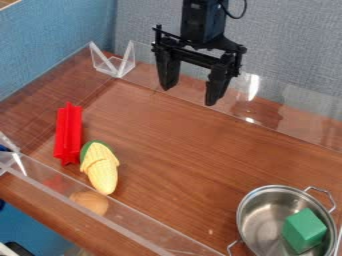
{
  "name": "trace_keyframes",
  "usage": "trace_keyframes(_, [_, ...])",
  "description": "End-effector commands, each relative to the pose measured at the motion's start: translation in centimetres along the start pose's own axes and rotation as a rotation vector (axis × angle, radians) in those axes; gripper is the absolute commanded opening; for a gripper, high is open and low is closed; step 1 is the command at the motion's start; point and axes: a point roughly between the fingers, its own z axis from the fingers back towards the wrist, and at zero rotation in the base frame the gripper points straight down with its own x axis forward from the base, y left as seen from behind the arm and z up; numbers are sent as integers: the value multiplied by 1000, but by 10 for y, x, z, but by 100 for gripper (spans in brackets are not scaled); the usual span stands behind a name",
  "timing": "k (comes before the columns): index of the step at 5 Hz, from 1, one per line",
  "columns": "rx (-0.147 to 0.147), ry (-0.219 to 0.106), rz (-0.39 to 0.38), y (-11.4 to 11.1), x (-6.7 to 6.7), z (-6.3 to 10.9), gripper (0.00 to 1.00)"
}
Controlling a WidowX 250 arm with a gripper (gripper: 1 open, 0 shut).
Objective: Put the red object to the right side of the table
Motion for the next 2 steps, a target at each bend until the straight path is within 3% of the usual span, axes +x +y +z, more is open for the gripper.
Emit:
trace_keyframes(1, [-2, 19, 9, -1, 5, -6, 100])
trace_keyframes(2, [-8, 33, 100, 21, 7, -12, 100])
